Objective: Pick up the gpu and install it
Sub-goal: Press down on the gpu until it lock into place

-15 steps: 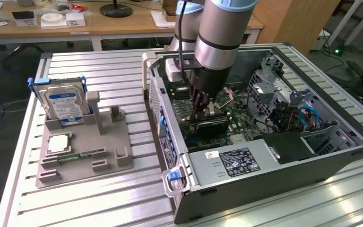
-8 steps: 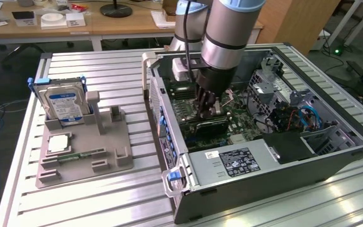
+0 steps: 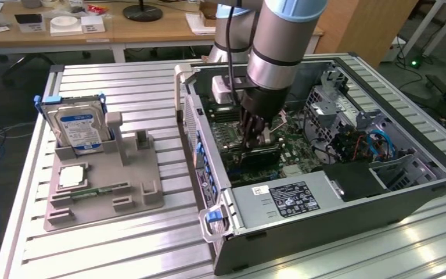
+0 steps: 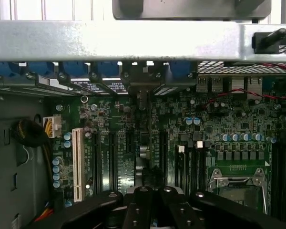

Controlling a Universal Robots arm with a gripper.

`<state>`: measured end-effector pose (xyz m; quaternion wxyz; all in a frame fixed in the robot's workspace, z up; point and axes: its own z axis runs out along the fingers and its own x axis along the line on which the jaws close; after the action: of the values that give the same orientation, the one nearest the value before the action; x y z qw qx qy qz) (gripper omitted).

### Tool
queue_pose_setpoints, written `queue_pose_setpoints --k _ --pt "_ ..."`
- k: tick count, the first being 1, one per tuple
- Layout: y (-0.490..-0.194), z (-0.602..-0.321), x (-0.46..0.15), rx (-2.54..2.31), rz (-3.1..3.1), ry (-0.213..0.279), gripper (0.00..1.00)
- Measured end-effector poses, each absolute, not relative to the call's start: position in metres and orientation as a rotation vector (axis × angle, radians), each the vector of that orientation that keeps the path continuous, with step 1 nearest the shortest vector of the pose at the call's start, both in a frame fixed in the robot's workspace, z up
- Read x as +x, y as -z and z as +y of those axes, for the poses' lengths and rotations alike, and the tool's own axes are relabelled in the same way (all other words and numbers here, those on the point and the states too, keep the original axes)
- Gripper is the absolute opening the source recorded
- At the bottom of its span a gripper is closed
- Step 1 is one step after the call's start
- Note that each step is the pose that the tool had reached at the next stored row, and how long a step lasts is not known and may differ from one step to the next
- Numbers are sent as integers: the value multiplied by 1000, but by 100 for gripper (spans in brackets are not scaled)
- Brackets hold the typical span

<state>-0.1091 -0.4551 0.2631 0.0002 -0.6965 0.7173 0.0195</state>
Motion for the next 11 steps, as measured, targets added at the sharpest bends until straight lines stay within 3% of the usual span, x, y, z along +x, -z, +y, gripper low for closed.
queue_pose_setpoints --k 11 --pt "-272 -455 -109 -2188 2254 -65 10"
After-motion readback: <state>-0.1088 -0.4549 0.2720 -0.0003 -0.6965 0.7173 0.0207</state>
